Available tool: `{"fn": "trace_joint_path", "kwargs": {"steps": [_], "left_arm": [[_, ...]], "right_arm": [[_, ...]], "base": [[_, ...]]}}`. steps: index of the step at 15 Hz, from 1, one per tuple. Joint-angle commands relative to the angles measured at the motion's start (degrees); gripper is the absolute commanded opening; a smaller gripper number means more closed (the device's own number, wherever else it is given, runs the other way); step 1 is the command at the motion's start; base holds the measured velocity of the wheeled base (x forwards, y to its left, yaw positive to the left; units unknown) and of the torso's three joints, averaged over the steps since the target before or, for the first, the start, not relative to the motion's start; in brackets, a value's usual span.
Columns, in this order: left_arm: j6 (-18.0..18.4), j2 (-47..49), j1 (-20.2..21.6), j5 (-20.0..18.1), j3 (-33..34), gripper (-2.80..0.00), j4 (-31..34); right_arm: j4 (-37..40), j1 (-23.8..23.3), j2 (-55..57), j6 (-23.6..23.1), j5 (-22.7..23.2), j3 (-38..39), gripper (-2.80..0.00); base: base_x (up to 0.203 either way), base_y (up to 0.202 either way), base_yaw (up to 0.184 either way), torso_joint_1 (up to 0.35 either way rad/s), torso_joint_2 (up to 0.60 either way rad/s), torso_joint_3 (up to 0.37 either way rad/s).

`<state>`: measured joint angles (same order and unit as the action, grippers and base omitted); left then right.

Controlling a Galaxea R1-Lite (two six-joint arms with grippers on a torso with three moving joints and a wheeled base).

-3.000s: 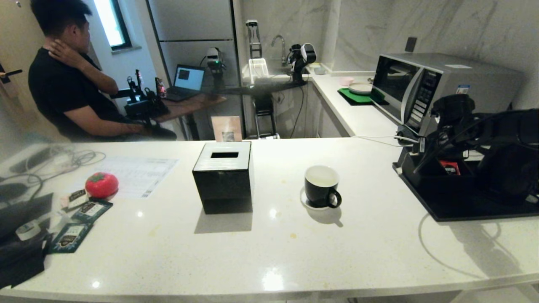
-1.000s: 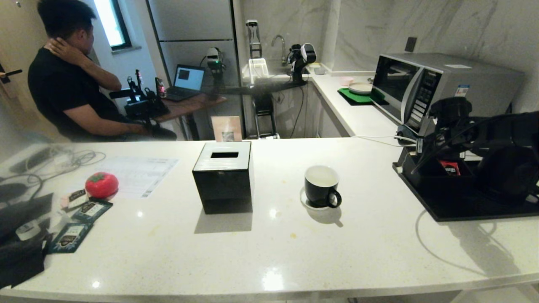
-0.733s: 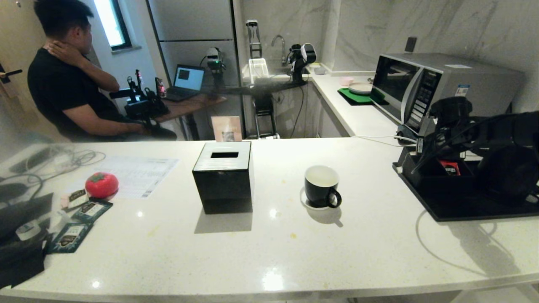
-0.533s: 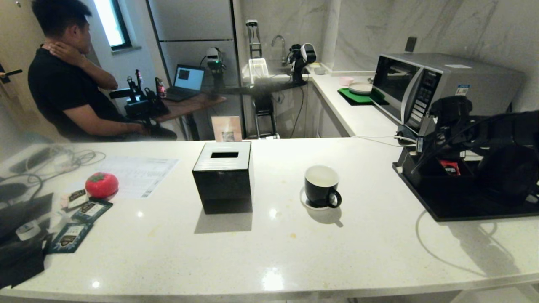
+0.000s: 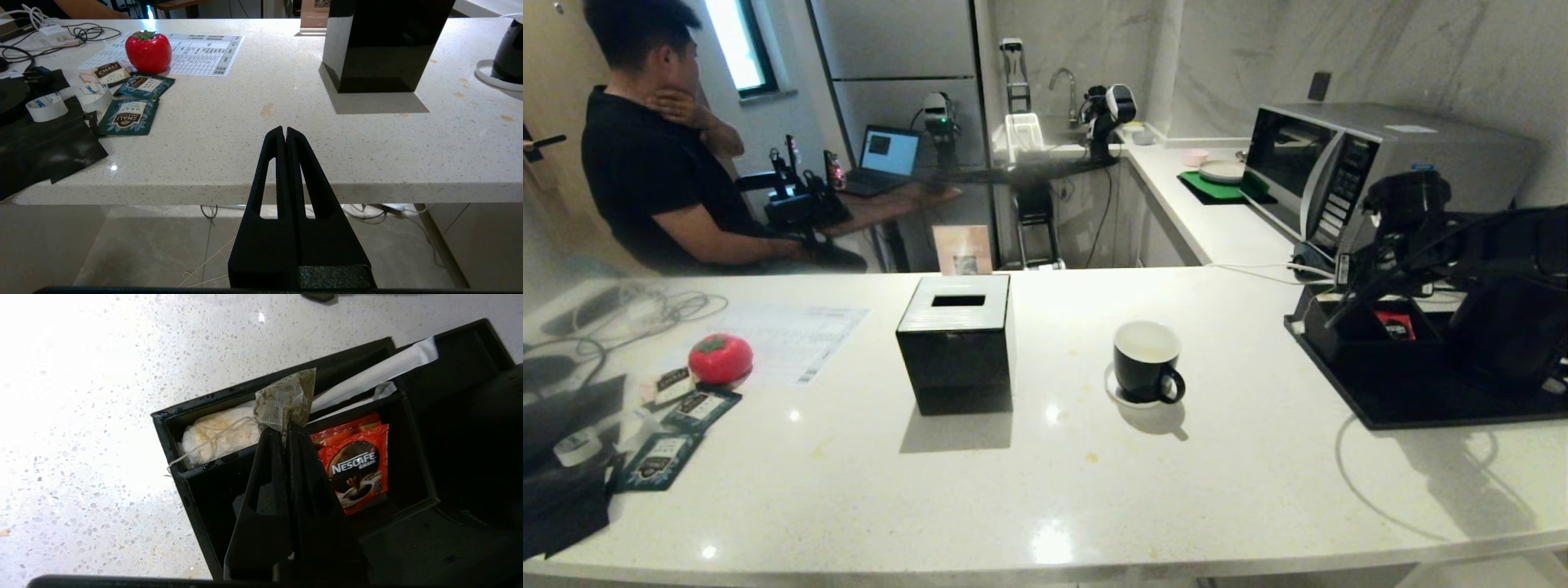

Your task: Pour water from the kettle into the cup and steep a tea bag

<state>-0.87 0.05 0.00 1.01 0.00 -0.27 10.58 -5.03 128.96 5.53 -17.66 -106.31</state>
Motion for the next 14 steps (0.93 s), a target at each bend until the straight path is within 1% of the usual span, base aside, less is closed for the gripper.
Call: {"fn": "trace_joint_path", "kwargs": {"steps": [1,8,14], "left_arm": [[-0.1,0.0,0.0,0.0,0.0,-2.80,0.0],[0.0,0.0,0.0,0.0,0.0,-2.80,-0.1],[0.0,0.0,0.0,0.0,0.0,-2.80,0.0]], "right_arm": [[0.1,0.1,-1.0,0.0,-0.1,0.1,-2.80],[0.1,0.7,-3.4,0.2,-0.1,0.8,-2.80],[0.0,1.4,-7.0,0.3,0.0,4.5,-2.80]], "base": [[0.000,0.000,0.000,0.000,0.00,0.000],[0.000,0.000,0.000,0.000,0.00,0.000],[0.000,0.000,0.000,0.000,0.00,0.000]]}}
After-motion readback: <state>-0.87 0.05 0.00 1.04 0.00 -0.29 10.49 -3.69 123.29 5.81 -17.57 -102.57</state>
